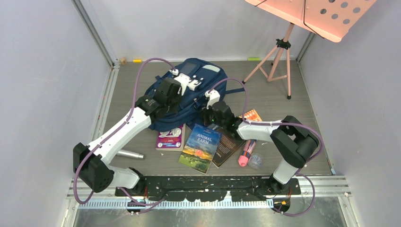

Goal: Pack the student bag
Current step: Unzip the student bag at the center of the board.

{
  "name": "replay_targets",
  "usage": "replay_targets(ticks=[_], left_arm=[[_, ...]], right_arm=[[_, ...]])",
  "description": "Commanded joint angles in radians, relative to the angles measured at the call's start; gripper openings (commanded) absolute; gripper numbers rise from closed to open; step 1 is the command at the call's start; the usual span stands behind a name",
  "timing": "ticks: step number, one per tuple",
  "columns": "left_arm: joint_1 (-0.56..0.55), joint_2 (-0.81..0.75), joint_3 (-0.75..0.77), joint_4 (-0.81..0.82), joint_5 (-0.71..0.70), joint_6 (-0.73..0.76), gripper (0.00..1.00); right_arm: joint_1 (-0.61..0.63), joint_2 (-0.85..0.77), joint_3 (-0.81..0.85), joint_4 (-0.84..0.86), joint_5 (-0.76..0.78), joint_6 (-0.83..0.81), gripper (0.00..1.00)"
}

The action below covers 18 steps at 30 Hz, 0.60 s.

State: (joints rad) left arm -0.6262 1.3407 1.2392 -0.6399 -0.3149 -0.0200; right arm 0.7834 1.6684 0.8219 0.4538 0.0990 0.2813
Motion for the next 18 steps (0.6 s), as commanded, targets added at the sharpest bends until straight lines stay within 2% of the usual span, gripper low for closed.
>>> replay_targets(ticks=[1, 18], left_arm=[[0.004, -0.006, 0.026, 0.110, -0.035, -0.024, 0.00], [0.007, 0.038, 0.034, 0.098, 0.002, -0.077, 0.00]], right_arm=[[0.015, -0.061, -0.001, 0.000, 0.040, -0.029, 0.00], [0.241, -0.105, -0.005, 0.009, 0.175, 0.004, 0.00]])
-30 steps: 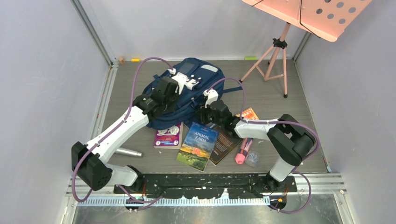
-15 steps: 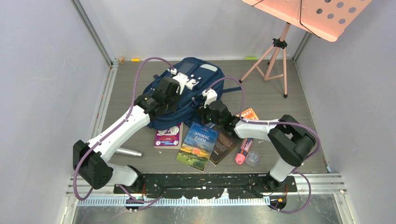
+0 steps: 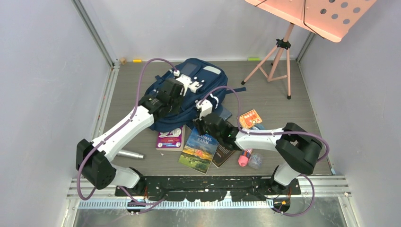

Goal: Pack the student bag
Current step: Unzip the student bag at the center of the board.

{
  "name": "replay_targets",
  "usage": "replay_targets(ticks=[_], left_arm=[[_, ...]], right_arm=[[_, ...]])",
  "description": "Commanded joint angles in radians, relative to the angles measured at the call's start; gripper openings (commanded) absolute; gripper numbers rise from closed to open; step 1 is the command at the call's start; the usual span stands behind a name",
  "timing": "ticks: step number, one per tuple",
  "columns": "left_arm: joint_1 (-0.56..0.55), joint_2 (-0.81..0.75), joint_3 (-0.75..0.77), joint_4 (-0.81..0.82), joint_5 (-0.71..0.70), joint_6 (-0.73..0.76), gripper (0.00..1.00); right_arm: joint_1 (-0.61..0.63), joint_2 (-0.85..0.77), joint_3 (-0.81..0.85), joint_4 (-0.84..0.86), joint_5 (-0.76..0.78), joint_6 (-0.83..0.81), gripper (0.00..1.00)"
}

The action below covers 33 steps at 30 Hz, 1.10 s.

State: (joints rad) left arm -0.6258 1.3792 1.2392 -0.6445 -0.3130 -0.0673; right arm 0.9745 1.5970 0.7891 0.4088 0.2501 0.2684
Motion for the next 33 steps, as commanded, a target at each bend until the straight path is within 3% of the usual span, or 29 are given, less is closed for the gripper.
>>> replay_targets(ticks=[1, 11, 21, 23, 28, 33], left_arm=[[0.006, -0.001, 0.034, 0.103, 0.001, -0.031, 0.00], [0.011, 0.001, 0.032, 0.105, 0.020, -0.042, 0.00], [0.012, -0.008, 0.029, 0.107, 0.020, -0.040, 0.00], [0.012, -0.011, 0.027, 0.109, 0.020, -0.037, 0.00], [0.012, -0.010, 0.026, 0.111, 0.022, -0.031, 0.00], [0.011, -0.011, 0.025, 0.112, 0.023, -0.027, 0.00]], right_arm=[[0.070, -0.031, 0.028, 0.061, 0.030, 0.020, 0.00], [0.191, 0.077, 0.107, 0.199, 0.046, 0.089, 0.01], [0.228, 0.119, 0.161, 0.191, 0.096, 0.097, 0.03], [0.228, 0.079, 0.144, 0.156, 0.127, 0.084, 0.10], [0.228, -0.098, 0.048, 0.040, 0.237, 0.048, 0.47], [0.183, -0.278, 0.012, -0.168, 0.368, 0.020, 0.72]])
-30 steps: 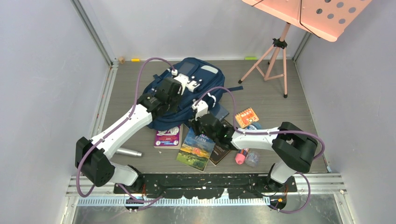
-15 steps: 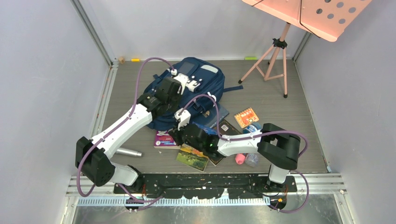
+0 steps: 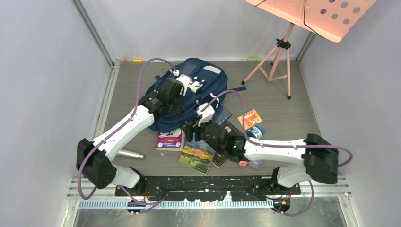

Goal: Pack the student bag
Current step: Unzip the student bag at the center of the board.

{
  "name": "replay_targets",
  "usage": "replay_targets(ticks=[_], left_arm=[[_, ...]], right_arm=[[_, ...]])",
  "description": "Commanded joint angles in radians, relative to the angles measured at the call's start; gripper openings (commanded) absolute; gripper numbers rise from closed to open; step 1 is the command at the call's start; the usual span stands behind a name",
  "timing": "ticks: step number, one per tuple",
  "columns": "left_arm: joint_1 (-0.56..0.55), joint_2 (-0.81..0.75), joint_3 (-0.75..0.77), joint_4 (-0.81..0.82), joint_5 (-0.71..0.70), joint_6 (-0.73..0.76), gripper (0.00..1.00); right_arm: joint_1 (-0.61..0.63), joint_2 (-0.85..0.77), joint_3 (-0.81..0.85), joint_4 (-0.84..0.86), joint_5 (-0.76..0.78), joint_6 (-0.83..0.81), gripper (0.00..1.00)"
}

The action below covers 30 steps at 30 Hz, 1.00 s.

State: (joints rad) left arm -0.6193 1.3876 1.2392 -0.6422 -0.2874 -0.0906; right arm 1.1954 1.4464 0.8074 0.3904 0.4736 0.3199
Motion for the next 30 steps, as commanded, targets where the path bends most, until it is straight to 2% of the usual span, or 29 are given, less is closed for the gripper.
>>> replay_targets(ticks=[1, 5, 7, 11, 14, 18, 22, 30], left_arm=[[0.006, -0.020, 0.026, 0.111, -0.002, -0.003, 0.00], [0.006, -0.021, 0.022, 0.114, 0.006, 0.001, 0.00], [0.005, -0.020, 0.021, 0.117, 0.008, 0.004, 0.00], [0.005, -0.019, 0.018, 0.119, 0.006, 0.014, 0.00], [0.004, -0.022, 0.015, 0.123, -0.002, 0.022, 0.00], [0.005, -0.025, 0.014, 0.121, -0.021, 0.038, 0.00], [0.004, -0.034, 0.011, 0.125, -0.029, 0.051, 0.00], [0.006, -0.040, 0.008, 0.128, -0.023, 0.056, 0.00]], right_arm=[[-0.055, -0.143, 0.001, -0.224, 0.150, -0.020, 0.74], [-0.201, -0.186, 0.035, -0.369, 0.073, -0.001, 0.82], [-0.285, -0.159, 0.057, -0.397, -0.002, -0.022, 0.83], [-0.354, -0.071, 0.127, -0.435, -0.082, -0.070, 0.84], [-0.365, -0.030, 0.156, -0.411, -0.111, -0.096, 0.84], [-0.371, -0.032, 0.154, -0.327, -0.256, -0.114, 0.85], [-0.381, -0.020, 0.170, -0.286, -0.312, -0.153, 0.86], [-0.425, 0.117, 0.305, -0.331, -0.447, -0.223, 0.78]])
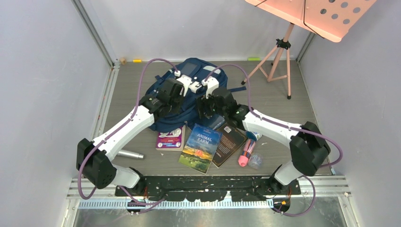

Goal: Pack the student bag
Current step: Unzip the student bag at the center of the board.

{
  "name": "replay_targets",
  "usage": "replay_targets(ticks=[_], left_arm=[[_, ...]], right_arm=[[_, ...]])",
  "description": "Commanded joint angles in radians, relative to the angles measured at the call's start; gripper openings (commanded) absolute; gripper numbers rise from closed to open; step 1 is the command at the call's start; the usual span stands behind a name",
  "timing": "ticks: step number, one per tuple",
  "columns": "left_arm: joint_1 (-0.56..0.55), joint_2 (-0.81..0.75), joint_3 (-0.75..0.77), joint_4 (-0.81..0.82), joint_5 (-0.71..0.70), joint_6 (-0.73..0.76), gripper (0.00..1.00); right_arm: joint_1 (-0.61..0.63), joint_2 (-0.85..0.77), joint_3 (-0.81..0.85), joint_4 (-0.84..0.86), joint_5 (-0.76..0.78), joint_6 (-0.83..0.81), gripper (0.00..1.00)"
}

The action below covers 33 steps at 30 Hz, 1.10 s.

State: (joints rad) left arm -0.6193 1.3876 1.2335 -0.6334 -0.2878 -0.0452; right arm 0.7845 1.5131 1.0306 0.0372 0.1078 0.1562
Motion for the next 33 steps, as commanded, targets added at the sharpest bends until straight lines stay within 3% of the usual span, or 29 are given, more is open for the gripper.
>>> replay_targets(ticks=[1, 6, 15, 19, 22, 24, 26, 28, 30, 33], left_arm=[[0.006, -0.041, 0.014, 0.120, -0.023, 0.011, 0.00], [0.005, -0.048, 0.012, 0.121, -0.024, 0.009, 0.00], [0.005, -0.051, 0.015, 0.118, -0.011, 0.008, 0.00], [0.004, -0.058, 0.015, 0.119, -0.016, 0.013, 0.00], [0.005, -0.069, 0.019, 0.115, -0.011, 0.019, 0.00], [0.005, -0.086, 0.023, 0.115, -0.001, 0.026, 0.17], [0.000, -0.113, 0.029, 0.112, 0.006, 0.020, 0.47], [-0.019, -0.149, 0.040, 0.105, 0.002, 0.007, 0.66], [-0.068, -0.199, 0.046, 0.098, -0.018, -0.014, 0.74], [-0.137, -0.261, 0.016, 0.081, -0.056, -0.084, 0.74]], right_arm=[[-0.017, 0.061, 0.091, 0.021, -0.082, -0.067, 0.75], [-0.045, 0.121, 0.131, 0.014, -0.156, -0.062, 0.64], [-0.049, 0.177, 0.140, -0.001, -0.278, -0.051, 0.59], [-0.048, 0.196, 0.146, -0.006, -0.245, -0.048, 0.41], [-0.048, 0.190, 0.139, 0.005, -0.219, -0.018, 0.15], [-0.046, 0.176, 0.122, 0.049, -0.178, 0.020, 0.03], [-0.034, 0.158, 0.104, 0.082, -0.132, 0.062, 0.01], [-0.017, 0.144, 0.093, 0.100, -0.054, 0.101, 0.00], [0.001, 0.135, 0.100, 0.103, 0.006, 0.142, 0.00], [0.019, 0.130, 0.110, 0.108, 0.063, 0.206, 0.00]])
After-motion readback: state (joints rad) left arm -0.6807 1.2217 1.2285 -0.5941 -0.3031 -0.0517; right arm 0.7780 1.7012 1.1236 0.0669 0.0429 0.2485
